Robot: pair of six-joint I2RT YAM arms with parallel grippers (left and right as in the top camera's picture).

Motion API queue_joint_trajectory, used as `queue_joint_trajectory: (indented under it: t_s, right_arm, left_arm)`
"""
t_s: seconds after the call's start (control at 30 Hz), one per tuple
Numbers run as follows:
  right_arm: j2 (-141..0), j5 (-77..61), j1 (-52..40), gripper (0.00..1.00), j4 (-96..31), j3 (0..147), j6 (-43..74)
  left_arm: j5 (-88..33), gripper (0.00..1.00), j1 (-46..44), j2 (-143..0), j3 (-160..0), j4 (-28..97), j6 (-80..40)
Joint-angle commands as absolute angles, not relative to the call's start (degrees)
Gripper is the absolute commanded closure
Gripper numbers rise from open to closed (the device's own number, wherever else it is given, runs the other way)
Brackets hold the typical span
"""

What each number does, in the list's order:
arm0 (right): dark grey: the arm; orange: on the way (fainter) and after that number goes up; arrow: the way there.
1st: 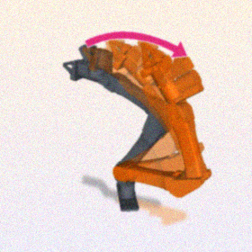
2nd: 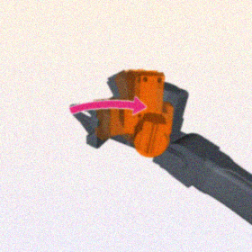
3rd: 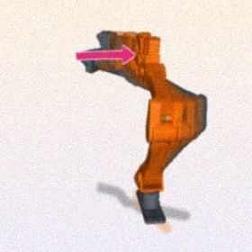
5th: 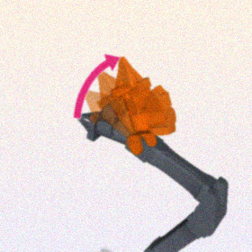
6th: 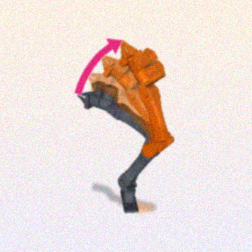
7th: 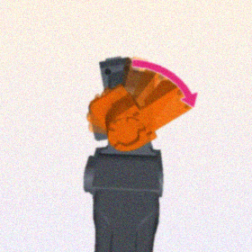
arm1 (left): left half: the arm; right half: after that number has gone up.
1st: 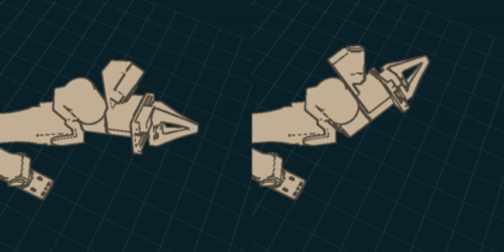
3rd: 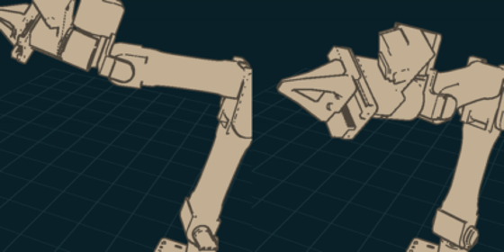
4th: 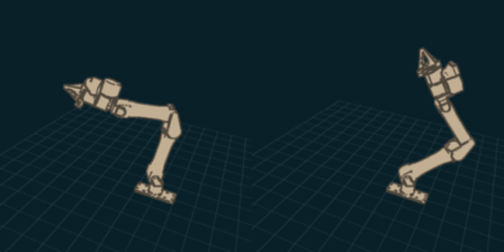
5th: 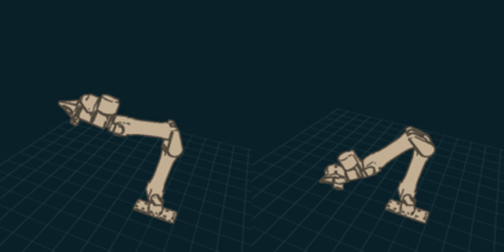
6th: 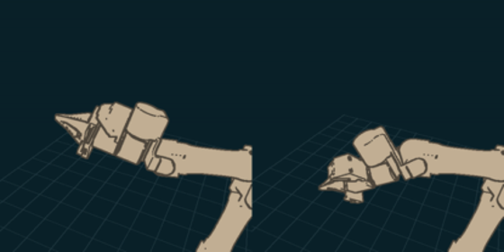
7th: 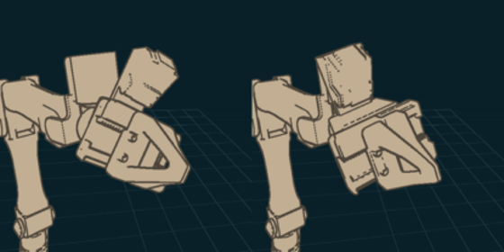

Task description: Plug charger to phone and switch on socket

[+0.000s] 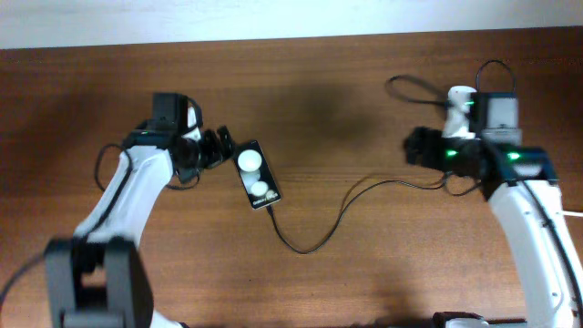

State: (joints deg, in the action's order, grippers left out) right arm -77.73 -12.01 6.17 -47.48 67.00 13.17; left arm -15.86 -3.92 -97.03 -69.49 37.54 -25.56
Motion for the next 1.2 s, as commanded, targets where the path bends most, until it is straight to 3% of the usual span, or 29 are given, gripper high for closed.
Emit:
queue_joint_trajectory:
  t_s: [0.0, 0.03, 0.07, 0.1, 0.27, 0.47, 0.87, 1.17]
  right_arm:
    - [-81.76, -14.61, 17.28, 0.33, -45.71, 68.34, 12.4]
    - [-83.99, -14.79, 21.74, 0.69, -44.6, 68.6, 12.43]
    - [-85.14, -14.81, 23.59, 0.89, -43.83, 68.84, 12.45]
    - [-86.35, -14.81, 25.17, 0.96, -42.96, 69.23, 12.45]
    - [-97.06, -14.81, 31.4, 0.96, -38.74, 75.88, 12.69]
    - [-115.9, -18.98, 31.9, 0.96, -40.8, 89.38, 12.69]
    - [-123.17, -18.15, 26.11, 0.96, -28.05, 89.8, 14.22]
    - [-123.39, -14.35, 24.62, 0.96, -26.0, 89.8, 15.49]
  left_arm:
    - [-15.2, 0.01, -7.51, -86.37, -71.11, 36.53, -15.11]
    - [-15.18, 0.01, -8.75, -84.38, -71.11, 36.49, -13.85]
    - [-15.16, 0.01, -10.2, -82.54, -71.11, 36.49, -13.13]
    - [-15.16, 0.01, -10.92, -81.84, -71.11, 36.49, -13.13]
    - [-15.18, 0.01, -13.72, -81.3, -71.11, 36.51, -13.15]
    - [-15.16, 0.01, -13.78, -81.3, -71.11, 36.51, -13.17]
    - [-15.14, 0.01, -13.78, -81.3, -71.11, 35.09, -13.17]
    - [-14.96, 0.01, -13.78, -81.3, -71.11, 35.14, -13.15]
